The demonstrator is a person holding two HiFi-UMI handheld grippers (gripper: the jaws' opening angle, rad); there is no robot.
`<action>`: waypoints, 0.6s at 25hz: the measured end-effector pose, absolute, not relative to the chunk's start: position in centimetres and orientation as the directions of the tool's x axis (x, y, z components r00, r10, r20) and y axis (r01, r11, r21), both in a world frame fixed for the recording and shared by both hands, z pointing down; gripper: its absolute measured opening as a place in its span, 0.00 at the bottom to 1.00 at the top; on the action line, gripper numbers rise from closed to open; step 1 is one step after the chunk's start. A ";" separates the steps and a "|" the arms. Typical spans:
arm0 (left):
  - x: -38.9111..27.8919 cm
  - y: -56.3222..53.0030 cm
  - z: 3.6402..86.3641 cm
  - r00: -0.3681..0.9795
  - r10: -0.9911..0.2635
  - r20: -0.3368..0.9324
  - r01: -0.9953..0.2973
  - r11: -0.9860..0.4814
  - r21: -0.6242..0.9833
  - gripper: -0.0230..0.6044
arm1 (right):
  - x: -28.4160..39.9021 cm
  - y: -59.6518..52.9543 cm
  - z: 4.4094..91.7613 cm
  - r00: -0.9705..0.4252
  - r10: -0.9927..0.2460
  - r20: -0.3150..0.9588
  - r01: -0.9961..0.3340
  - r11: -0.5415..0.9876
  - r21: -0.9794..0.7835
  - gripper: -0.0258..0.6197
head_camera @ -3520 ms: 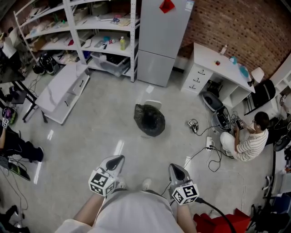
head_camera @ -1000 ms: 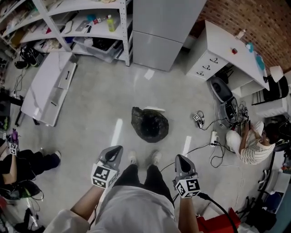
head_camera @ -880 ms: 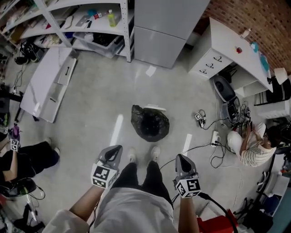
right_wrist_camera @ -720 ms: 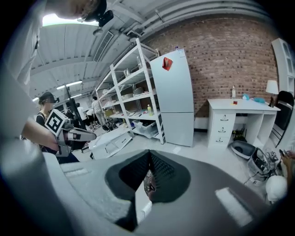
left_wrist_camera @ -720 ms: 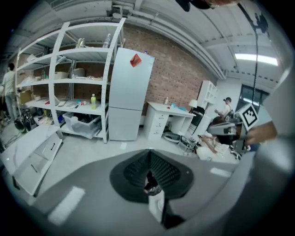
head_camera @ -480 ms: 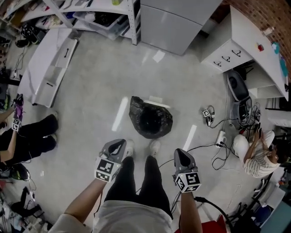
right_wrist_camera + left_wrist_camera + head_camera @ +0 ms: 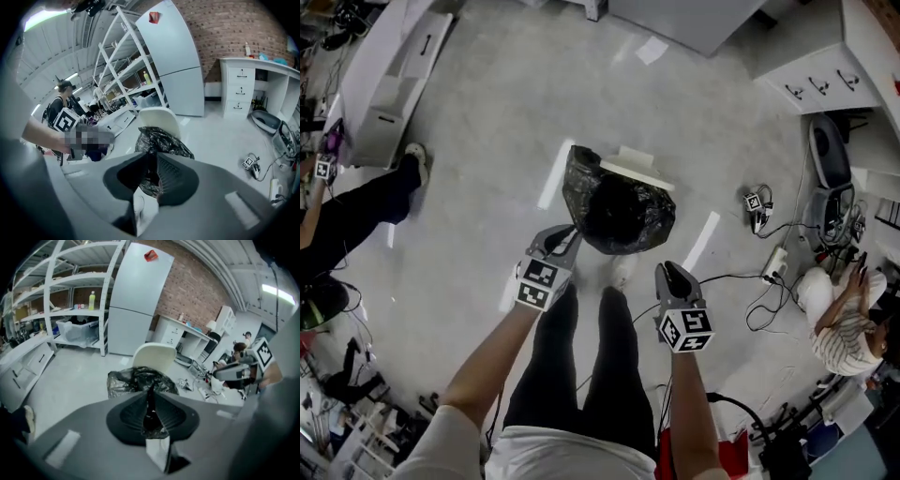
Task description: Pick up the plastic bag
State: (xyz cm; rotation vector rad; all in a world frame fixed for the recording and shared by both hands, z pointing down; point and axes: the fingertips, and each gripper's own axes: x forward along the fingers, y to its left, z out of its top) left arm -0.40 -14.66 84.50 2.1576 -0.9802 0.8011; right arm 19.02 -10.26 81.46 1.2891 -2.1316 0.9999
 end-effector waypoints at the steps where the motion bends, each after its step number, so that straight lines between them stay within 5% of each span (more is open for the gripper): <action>1: -0.4 -14.8 86.6 0.532 -0.408 0.742 -0.806 -0.513 0.296 0.11 | 18.9 -10.4 83.4 -0.459 -0.548 0.699 -0.888 0.296 -0.352 0.15; 7: -1.1 -15.9 97.2 0.498 -0.363 0.788 -0.842 -0.420 0.339 0.30 | 18.5 -11.5 93.4 -0.440 -0.499 0.746 -0.896 0.302 -0.327 0.24; 15: -4.4 -18.8 104.9 0.477 -0.395 0.786 -0.875 -0.298 0.381 0.52 | 21.3 -15.2 101.4 -0.341 -0.568 0.749 -0.940 0.190 -0.284 0.55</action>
